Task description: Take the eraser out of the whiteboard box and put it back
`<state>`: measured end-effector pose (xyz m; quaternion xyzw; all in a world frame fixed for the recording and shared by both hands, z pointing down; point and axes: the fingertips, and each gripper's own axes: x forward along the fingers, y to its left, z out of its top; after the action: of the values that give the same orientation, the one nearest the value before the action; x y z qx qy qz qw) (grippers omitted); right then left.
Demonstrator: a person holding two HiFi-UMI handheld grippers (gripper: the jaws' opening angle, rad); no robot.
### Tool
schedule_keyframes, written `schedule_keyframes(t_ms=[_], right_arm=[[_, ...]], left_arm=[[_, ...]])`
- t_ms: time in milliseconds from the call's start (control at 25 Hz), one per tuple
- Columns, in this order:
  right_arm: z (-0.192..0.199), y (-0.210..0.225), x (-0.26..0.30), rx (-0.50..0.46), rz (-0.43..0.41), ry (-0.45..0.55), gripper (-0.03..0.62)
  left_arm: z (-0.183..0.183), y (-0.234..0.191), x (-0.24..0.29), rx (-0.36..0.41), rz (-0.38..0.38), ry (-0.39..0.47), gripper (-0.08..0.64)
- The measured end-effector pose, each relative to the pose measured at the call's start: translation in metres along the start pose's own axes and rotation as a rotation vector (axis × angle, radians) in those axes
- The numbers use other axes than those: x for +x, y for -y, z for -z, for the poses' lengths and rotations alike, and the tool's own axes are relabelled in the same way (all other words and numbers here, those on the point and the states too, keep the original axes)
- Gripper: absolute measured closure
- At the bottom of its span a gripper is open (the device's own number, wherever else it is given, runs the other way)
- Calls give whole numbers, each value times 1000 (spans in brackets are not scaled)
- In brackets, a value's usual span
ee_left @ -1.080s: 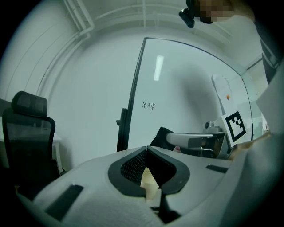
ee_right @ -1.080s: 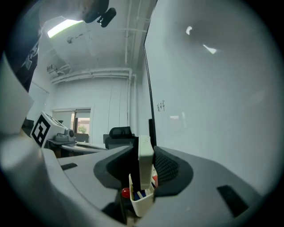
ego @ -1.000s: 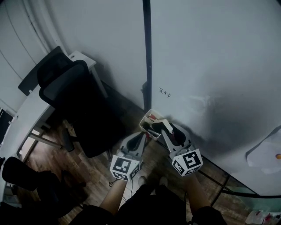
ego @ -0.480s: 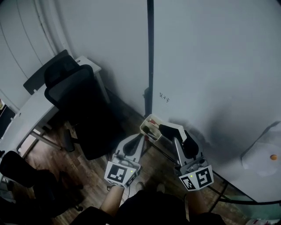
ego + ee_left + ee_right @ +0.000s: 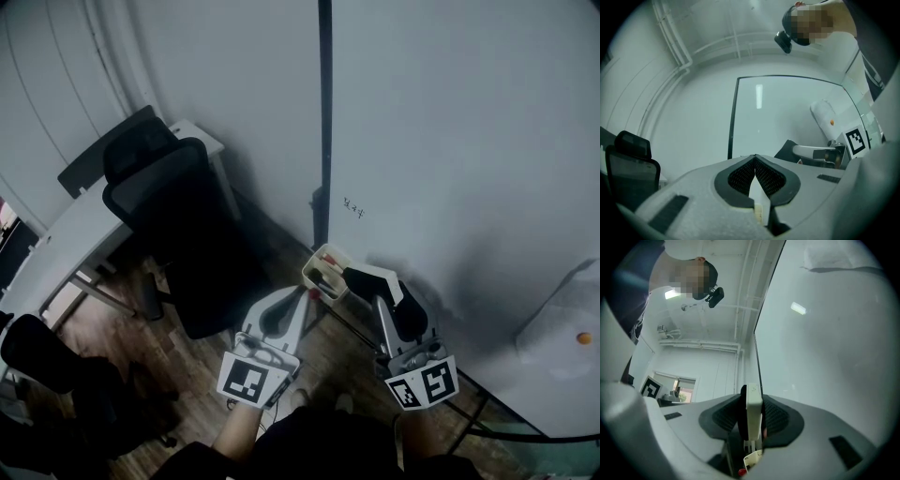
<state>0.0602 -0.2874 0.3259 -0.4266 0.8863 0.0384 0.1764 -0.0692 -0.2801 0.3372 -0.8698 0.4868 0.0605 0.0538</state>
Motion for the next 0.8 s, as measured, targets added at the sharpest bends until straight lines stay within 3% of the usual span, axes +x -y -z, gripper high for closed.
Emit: schedule_keyframes(t_ms=[800], right_arm=[[-2,-6,-4,-19,-11,-6,463]], left_arm=[[0,3,-4,-5,5,4,555]])
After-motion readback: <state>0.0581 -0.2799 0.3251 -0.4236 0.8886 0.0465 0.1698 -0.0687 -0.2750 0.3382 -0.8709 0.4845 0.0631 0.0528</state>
